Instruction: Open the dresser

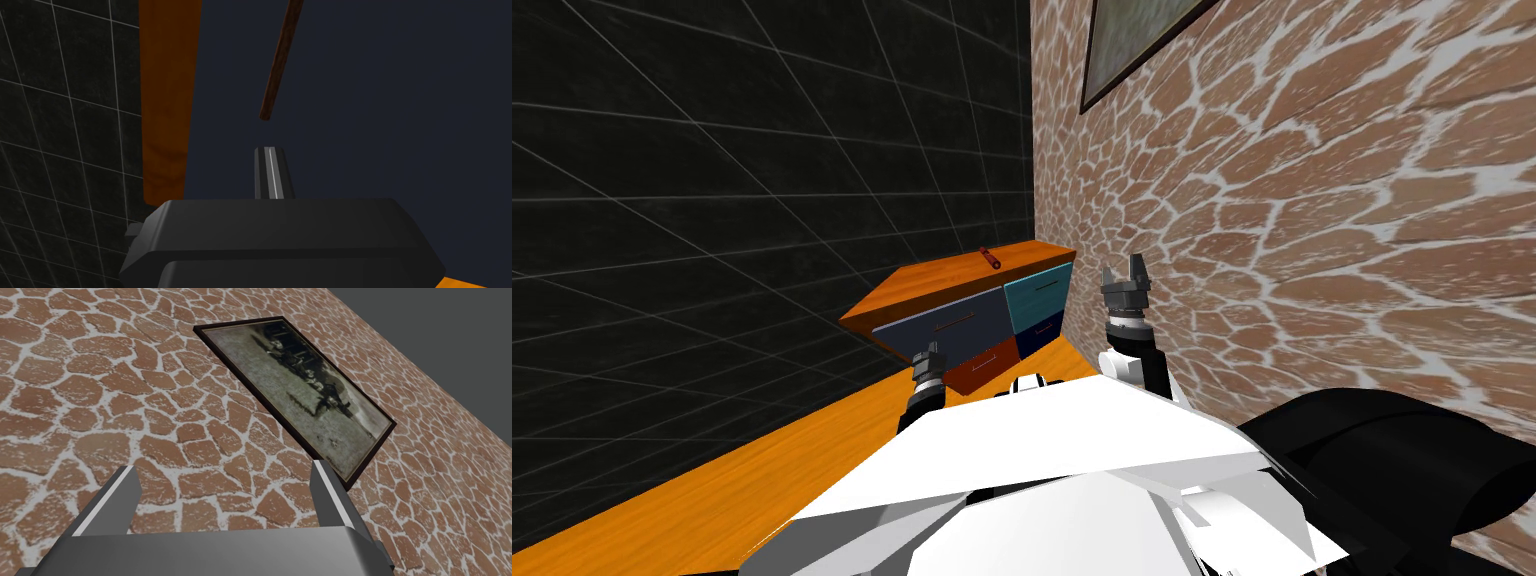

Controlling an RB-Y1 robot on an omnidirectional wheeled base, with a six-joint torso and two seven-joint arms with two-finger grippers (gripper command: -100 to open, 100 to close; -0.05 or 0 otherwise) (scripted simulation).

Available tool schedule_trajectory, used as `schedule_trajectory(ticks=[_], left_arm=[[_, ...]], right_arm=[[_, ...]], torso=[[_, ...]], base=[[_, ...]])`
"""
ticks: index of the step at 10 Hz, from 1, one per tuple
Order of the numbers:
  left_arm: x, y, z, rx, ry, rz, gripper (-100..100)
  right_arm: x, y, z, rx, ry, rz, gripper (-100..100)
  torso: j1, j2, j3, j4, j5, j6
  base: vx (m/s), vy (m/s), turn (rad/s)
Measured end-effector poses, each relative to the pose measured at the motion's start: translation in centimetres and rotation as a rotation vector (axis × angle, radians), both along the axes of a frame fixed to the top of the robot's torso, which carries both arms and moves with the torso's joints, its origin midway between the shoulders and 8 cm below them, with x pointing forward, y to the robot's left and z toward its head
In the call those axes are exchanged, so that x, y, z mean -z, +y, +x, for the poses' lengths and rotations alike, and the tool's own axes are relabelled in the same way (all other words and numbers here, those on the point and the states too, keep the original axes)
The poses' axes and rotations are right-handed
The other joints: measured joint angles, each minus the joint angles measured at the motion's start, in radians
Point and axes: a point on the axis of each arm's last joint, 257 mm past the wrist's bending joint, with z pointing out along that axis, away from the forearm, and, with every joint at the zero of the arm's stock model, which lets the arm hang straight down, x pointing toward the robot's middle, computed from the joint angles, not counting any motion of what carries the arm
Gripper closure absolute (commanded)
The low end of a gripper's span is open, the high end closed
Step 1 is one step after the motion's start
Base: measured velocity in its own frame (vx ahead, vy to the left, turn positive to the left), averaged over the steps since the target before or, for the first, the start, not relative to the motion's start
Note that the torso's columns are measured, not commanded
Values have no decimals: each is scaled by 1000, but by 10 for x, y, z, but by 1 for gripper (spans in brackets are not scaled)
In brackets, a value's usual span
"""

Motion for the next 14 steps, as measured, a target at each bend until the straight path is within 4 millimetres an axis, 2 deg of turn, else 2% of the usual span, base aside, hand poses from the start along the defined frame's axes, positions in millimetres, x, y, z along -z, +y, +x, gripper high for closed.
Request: schedule_trajectory(ticks=[6,7,14], left_arm=[[-7,-38,-31,49,-3,-20,100],[-7,-39,-31,49,-3,-20,-100],[-3,-40,-31,147,44,92,-100]], right_arm=[[0,0,0,0,0,0,0],[0,0,0,0,0,0,0],[0,0,0,0,0,0,0]], torso=[[0,0,0,0,0,0],[0,1,0,0,0,0],[1,-1,0,0,0,0]], base=[[28,8,73],[7,1,-1],[29,10,-1]])
